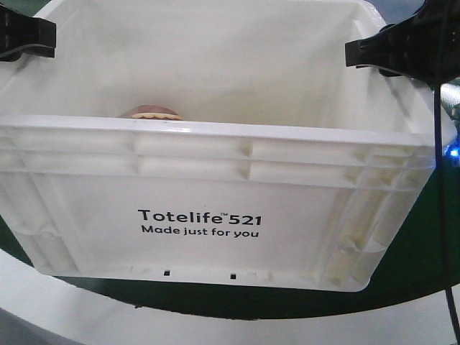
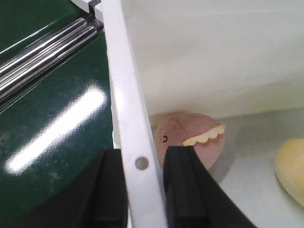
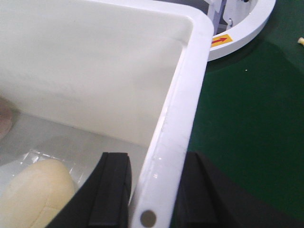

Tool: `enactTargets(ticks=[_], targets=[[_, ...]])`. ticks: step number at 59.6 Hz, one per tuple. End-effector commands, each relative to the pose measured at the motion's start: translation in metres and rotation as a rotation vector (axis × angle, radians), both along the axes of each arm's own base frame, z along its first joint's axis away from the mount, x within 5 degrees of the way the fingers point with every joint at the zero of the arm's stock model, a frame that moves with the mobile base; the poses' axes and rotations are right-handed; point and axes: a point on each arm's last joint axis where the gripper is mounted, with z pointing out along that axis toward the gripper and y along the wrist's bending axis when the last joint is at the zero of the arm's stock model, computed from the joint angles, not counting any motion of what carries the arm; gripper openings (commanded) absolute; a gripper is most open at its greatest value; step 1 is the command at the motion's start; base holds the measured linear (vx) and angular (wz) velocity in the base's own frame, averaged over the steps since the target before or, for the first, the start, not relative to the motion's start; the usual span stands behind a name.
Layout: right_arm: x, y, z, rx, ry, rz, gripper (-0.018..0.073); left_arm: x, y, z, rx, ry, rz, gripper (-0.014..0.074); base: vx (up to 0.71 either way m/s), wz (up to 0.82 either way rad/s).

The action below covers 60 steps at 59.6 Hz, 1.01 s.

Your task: Place moving items into box and shelve

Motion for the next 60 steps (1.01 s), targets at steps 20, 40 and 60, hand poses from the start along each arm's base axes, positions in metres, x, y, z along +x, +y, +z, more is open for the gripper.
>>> enactTargets(ticks=[20, 40, 60], targets=[[-0.0048, 0.0048, 0.0360, 0.139, -0.203, 0.026, -0.0006, -0.0108, -0.0094, 0.0377, -0.161, -0.199, -0.041, -0.0006, -0.06, 0.20], [-0.0048, 0.0048, 0.0360, 0.139, -0.203, 0.026, -0.0006, -0.0108, -0.0094, 0.0377, -0.161, -0.199, -0.041, -0.0006, -0.08, 0.32], [-0.0048, 0.0048, 0.0360, 0.139, -0.203, 0.026, -0.0006, -0.0108, -0.0094, 0.0377, -0.161, -0.199, -0.041, -0.0006, -0.12, 0.46]])
